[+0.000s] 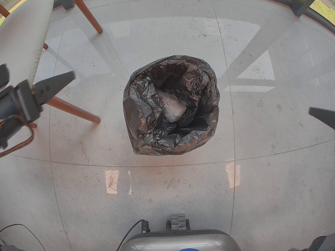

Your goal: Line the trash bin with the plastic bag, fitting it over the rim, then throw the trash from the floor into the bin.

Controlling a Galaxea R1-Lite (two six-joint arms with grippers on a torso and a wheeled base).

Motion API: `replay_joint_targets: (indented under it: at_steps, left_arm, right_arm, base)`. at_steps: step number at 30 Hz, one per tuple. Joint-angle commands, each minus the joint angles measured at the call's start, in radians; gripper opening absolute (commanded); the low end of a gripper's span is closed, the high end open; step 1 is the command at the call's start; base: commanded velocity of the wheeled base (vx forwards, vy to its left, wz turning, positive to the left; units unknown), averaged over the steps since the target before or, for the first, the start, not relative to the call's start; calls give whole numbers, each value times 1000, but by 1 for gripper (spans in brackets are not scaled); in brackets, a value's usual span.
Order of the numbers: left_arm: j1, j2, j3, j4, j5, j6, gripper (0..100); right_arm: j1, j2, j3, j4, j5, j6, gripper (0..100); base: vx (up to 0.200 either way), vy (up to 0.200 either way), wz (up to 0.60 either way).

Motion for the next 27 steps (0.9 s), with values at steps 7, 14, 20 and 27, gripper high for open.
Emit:
replay_joint_targets:
  at_steps: [7,14,20,27]
  left_arm:
    - [406,-973,433,588,49,54,100]
    - [406,-1021,494,605,-17,71,100]
    - [406,-1022,660,460,-14,103,100]
    - [406,-1022,853,183,-17,166,100]
  right_arm:
    - [-339,-897,696,-24,-127,-219,100]
    - [-337,-899,963,-300,-122,-278,100]
    - [-337,-899,961,-246,22,-275,100]
    - [-337,-897,961,-236,40,-275,100]
  base:
    - [0,0,0]
    - [0,0,0]
    - [0,0,0]
    - [0,0,0]
